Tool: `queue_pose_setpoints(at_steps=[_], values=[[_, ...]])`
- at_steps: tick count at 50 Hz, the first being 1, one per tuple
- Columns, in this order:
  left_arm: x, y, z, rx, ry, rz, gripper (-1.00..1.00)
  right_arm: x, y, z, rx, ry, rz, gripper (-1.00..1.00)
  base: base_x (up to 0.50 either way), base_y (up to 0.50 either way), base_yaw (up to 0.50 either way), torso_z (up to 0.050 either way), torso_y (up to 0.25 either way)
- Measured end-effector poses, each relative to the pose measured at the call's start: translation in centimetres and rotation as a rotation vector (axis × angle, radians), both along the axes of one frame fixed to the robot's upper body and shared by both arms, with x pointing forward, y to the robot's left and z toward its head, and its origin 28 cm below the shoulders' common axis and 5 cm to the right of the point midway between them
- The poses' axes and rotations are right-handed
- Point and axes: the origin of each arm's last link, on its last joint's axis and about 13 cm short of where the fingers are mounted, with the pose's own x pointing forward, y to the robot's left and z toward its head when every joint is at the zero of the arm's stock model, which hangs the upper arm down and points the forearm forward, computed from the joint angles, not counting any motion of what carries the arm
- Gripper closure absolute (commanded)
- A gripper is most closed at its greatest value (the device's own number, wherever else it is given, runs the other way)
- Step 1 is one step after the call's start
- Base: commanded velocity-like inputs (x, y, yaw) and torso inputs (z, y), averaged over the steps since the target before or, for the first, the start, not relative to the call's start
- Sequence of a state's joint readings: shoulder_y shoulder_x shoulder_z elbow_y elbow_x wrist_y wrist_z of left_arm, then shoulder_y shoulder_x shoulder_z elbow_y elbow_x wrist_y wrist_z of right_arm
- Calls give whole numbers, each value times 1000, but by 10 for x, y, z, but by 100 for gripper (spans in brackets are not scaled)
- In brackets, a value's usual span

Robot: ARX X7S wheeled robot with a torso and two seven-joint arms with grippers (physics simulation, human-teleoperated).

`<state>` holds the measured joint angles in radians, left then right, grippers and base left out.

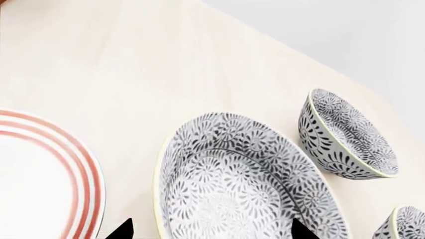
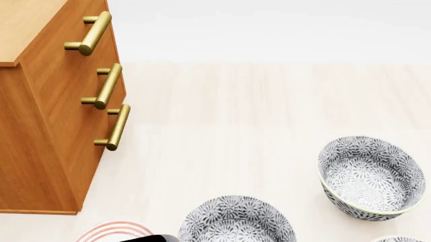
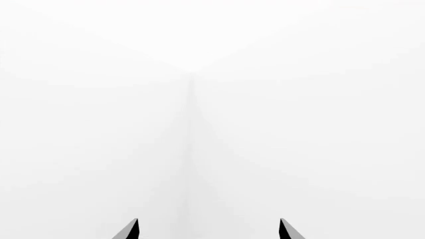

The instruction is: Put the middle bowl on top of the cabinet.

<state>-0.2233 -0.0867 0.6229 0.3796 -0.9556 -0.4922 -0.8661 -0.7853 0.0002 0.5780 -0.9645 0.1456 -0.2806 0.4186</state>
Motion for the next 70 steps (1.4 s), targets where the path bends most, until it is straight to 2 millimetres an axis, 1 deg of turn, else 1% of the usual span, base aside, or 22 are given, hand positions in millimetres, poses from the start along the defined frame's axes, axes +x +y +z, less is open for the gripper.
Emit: queue_pose_setpoints(at_steps=[19, 40, 62, 63, 70], values=[[6, -1, -7, -15, 9, -23, -100, 0, 1, 1, -4, 2, 2, -100, 0, 0, 0, 0, 0], [15, -1, -19, -13, 33, -20, -100, 0, 1, 3, -9, -3, -1, -100, 0, 0, 0, 0, 0], [16, -2, -23, -72, 38, -54, -100, -1, 0, 5, -14, -6, -2, -100, 0, 0, 0, 0, 0], [16, -2, -23, -76, 37, -55, 100, -1, 0, 5, -14, -5, -2, -100, 0, 0, 0, 0, 0], [17, -1, -24, -90, 30, -58, 100, -1, 1, 5, -15, -5, 0, -100, 0, 0, 0, 0, 0]])
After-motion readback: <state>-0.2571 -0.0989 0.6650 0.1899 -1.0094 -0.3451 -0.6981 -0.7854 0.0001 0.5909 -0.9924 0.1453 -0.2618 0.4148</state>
